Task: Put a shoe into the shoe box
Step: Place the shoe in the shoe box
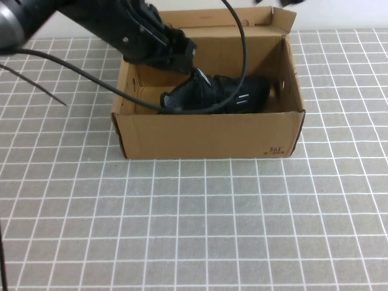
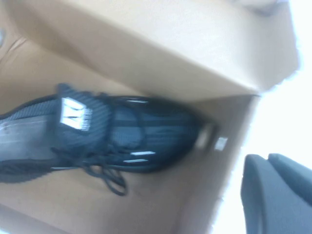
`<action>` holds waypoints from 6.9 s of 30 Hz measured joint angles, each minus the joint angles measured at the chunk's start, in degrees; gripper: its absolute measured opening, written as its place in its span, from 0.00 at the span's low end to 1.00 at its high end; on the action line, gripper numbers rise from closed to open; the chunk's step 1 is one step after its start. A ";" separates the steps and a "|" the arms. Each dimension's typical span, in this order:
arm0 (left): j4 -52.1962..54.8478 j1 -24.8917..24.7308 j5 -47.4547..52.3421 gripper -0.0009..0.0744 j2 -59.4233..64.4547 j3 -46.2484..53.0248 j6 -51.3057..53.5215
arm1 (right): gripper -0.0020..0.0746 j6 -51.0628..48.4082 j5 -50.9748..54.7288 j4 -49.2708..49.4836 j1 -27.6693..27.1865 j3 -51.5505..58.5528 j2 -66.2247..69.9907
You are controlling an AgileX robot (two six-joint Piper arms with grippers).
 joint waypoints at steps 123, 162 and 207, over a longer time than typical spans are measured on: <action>-13.15 0.00 -18.20 0.01 27.96 -22.35 7.62 | 0.01 -4.68 -2.55 10.85 -14.83 29.55 -23.77; -11.00 0.00 -13.37 0.68 24.58 -22.35 5.80 | 0.01 -7.24 -0.95 14.22 -14.83 29.55 -23.77; 8.98 0.00 -0.77 0.01 -39.05 2.96 -4.29 | 0.01 -6.59 -11.25 18.28 -14.83 85.90 -102.36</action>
